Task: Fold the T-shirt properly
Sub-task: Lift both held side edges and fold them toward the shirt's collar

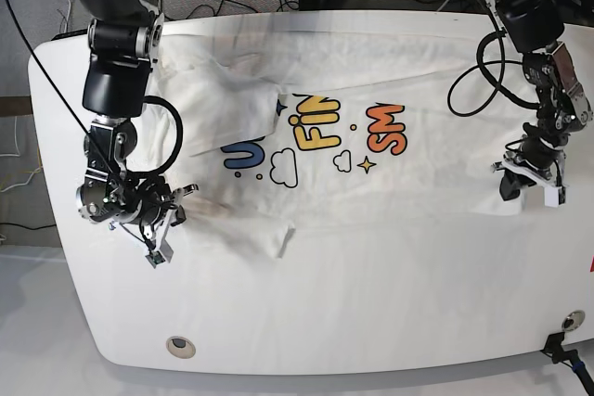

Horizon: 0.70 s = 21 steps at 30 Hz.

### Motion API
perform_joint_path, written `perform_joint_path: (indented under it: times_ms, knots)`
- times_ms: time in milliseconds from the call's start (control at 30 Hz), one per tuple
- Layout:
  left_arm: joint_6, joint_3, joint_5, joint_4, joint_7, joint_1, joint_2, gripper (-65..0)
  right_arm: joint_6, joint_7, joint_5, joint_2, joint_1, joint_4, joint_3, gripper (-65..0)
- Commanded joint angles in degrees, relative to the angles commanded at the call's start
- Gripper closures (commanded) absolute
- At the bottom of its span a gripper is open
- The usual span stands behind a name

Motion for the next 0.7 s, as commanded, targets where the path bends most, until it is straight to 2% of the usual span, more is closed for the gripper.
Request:
perform_joint_path:
  times_ms: [167, 300, 467, 567, 633, 700]
  knots:
    - [0.0, 0.0, 0.0, 1.1, 0.0, 1.1, 0.0, 0.0, 0.0, -6.9, 0.0, 0.0, -3.3, 9.1, 0.0, 0.0]
    - [-0.1, 3.3, 0.0, 7.3, 0.0, 4.8, -0.1, 0.0, 0.0, -9.4, 0.0, 0.0, -6.7, 14.2, 0.0, 0.0]
    - [-0.1, 4.0, 0.0, 14.9, 0.0, 9.7, -0.4, 0.0, 0.0, -15.1, 0.0, 0.0, -10.3, 21.1, 0.0, 0.0]
    - [-0.1, 4.0, 0.0, 16.3, 0.0, 11.6, -0.7, 0.0, 0.0, -17.0, 0.0, 0.0, -12.8, 25.8, 0.0, 0.0]
    - [-0.1, 4.0, 0.0, 17.4, 0.0, 13.4, -2.3, 0.0, 0.0, -17.5, 0.0, 0.2, -14.3, 27.9, 0.0, 0.0]
    - [-0.1, 4.0, 0.0, 18.4, 0.0, 14.4, -2.5, 0.0, 0.0, -19.1, 0.0, 0.5, -15.5, 28.9, 0.0, 0.0]
